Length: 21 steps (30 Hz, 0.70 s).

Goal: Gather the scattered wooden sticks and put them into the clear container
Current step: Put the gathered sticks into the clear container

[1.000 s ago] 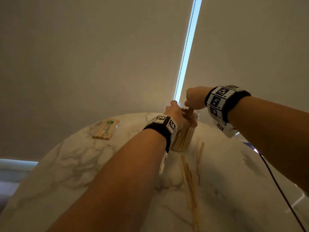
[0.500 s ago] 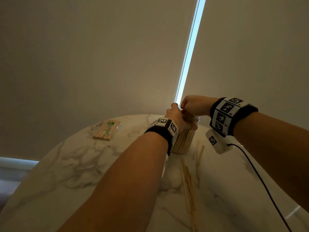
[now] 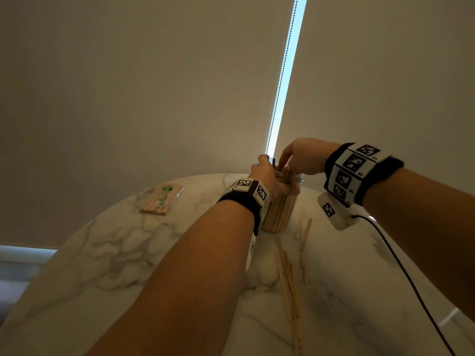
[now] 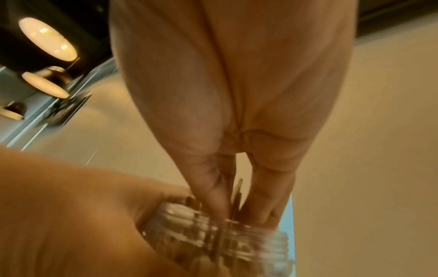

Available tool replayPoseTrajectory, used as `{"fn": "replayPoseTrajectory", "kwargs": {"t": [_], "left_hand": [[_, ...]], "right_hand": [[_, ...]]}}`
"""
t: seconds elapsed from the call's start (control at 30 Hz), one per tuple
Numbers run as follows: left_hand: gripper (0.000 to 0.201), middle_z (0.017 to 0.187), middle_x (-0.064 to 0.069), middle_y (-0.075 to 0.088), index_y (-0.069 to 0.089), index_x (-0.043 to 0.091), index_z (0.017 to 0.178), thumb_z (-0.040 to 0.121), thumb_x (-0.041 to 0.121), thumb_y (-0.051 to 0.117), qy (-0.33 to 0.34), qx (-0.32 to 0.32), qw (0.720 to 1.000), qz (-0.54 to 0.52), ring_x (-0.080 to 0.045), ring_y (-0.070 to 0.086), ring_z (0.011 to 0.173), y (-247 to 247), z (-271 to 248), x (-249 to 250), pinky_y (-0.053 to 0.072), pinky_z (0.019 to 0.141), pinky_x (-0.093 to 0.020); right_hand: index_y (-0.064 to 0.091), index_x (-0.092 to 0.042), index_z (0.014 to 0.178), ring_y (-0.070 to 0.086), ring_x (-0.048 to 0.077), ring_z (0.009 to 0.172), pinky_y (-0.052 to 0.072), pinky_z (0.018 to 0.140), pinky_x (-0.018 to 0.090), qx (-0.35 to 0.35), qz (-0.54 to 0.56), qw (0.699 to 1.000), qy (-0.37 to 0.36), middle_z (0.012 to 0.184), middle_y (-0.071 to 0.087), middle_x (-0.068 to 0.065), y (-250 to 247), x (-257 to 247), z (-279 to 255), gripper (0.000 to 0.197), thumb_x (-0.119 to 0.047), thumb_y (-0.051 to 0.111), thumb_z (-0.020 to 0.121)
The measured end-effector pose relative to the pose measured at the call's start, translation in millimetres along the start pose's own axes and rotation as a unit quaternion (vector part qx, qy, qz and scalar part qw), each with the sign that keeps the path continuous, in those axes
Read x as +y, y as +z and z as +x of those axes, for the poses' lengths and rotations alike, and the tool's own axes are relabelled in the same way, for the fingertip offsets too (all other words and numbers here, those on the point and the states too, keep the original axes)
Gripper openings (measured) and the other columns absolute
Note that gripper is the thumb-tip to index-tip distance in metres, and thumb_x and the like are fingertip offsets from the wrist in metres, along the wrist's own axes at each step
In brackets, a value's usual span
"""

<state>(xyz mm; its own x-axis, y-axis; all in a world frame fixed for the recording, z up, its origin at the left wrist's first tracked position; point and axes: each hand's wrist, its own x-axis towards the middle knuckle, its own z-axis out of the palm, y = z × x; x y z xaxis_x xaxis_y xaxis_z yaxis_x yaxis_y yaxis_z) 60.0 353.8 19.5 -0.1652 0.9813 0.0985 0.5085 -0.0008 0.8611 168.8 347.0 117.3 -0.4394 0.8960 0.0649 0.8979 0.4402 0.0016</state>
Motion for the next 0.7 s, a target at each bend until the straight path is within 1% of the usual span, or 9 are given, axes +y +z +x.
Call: {"fn": "replayPoseTrajectory", "kwargs": {"t": [0.1, 0.17, 0.23, 0.37, 0.43, 0.5, 0.53, 0.6, 0.7], "left_hand": [[0.125, 0.141, -0.009, 0.044, 0.016, 0.019, 0.150, 0.055, 0.039, 0.095, -0.002, 0.004, 1.000, 0.006, -0.029, 0.050, 0.126, -0.1, -1.8, 0.2, 0.048, 0.102, -0.043], [0.124, 0.142, -0.009, 0.043, 0.015, 0.021, 0.150, 0.055, 0.040, 0.094, -0.005, 0.001, 1.000, 0.009, -0.030, 0.050, 0.126, 0.1, -3.2, 1.0, 0.048, 0.101, -0.045], [0.123, 0.143, -0.010, 0.043, 0.015, 0.023, 0.150, 0.056, 0.040, 0.094, -0.007, 0.000, 1.000, 0.011, -0.032, 0.050, 0.127, -0.7, -4.7, 1.2, 0.048, 0.102, -0.047], [0.120, 0.145, -0.011, 0.041, 0.015, 0.018, 0.151, 0.061, 0.038, 0.092, 0.005, 0.003, 1.000, 0.015, -0.032, 0.048, 0.130, -3.7, -8.3, 1.6, 0.047, 0.103, -0.044], [0.120, 0.144, -0.011, 0.041, 0.015, 0.018, 0.151, 0.061, 0.038, 0.092, 0.006, 0.005, 1.000, 0.015, -0.032, 0.048, 0.130, -3.8, -9.8, 1.5, 0.048, 0.102, -0.043], [0.120, 0.143, -0.011, 0.042, 0.015, 0.018, 0.151, 0.061, 0.039, 0.092, 0.006, 0.008, 1.000, 0.016, -0.032, 0.048, 0.129, -3.4, -10.5, 1.2, 0.048, 0.102, -0.044], [0.120, 0.143, -0.011, 0.043, 0.015, 0.019, 0.150, 0.061, 0.039, 0.092, 0.005, 0.008, 1.000, 0.015, -0.032, 0.049, 0.128, -3.3, -10.1, 1.0, 0.048, 0.102, -0.045], [0.119, 0.139, -0.010, 0.046, 0.017, 0.020, 0.149, 0.059, 0.039, 0.093, 0.004, 0.006, 1.000, 0.011, -0.031, 0.050, 0.126, -2.7, -8.8, 0.3, 0.049, 0.101, -0.046], [0.120, 0.137, -0.008, 0.048, 0.020, 0.022, 0.146, 0.054, 0.042, 0.094, 0.006, 0.008, 1.000, 0.013, -0.030, 0.052, 0.124, -2.0, -8.5, -0.2, 0.051, 0.099, -0.047]], "right_hand": [[0.072, -0.017, 0.103, 0.053, 0.013, 0.090, 0.039, 0.066, 0.021, 0.068, 0.001, 0.998, 0.005, 0.107, 0.065, -0.001, 4.4, 3.7, 2.2, 0.014, -0.012, 0.065, 0.093], [0.075, -0.017, 0.098, 0.056, 0.013, 0.088, 0.040, 0.069, 0.023, 0.084, 0.006, 0.996, -0.004, 0.104, 0.069, 0.000, 7.8, 2.9, 3.7, 0.010, -0.021, 0.067, 0.093], [0.077, -0.019, 0.101, 0.058, 0.012, 0.089, 0.041, 0.073, 0.024, 0.058, 0.019, 0.998, -0.022, 0.102, 0.070, -0.002, 8.1, 0.9, 4.6, 0.017, -0.028, 0.063, 0.095], [0.076, -0.023, 0.107, 0.058, 0.013, 0.101, 0.045, 0.086, 0.027, -0.012, 0.070, 0.997, -0.012, 0.107, 0.067, -0.006, -0.7, 3.0, 4.7, 0.018, -0.023, 0.068, 0.091], [0.077, -0.022, 0.102, 0.057, 0.011, 0.093, 0.046, 0.078, 0.025, -0.003, 0.094, 0.996, -0.003, 0.104, 0.068, -0.004, -1.3, 6.9, 7.0, 0.015, -0.025, 0.074, 0.087], [0.077, -0.020, 0.096, 0.057, 0.009, 0.083, 0.041, 0.064, 0.022, 0.015, 0.071, 0.997, -0.009, 0.097, 0.069, -0.004, 0.8, 6.0, 8.5, 0.015, -0.032, 0.071, 0.089], [0.076, -0.019, 0.094, 0.058, 0.009, 0.080, 0.041, 0.063, 0.022, 0.026, 0.062, 0.998, -0.010, 0.092, 0.070, -0.004, 2.5, 5.3, 10.2, 0.019, -0.035, 0.068, 0.091], [0.074, -0.015, 0.091, 0.064, 0.009, 0.075, 0.050, 0.070, 0.025, 0.056, 0.087, 0.995, -0.003, 0.083, 0.070, -0.004, 3.3, 4.3, 13.2, 0.027, -0.040, 0.065, 0.093], [0.070, -0.021, 0.098, 0.070, 0.015, 0.085, 0.058, 0.083, 0.034, 0.080, 0.140, 0.987, -0.019, 0.096, 0.071, -0.001, 5.5, 2.6, 16.8, 0.015, -0.033, 0.072, 0.089]]}}
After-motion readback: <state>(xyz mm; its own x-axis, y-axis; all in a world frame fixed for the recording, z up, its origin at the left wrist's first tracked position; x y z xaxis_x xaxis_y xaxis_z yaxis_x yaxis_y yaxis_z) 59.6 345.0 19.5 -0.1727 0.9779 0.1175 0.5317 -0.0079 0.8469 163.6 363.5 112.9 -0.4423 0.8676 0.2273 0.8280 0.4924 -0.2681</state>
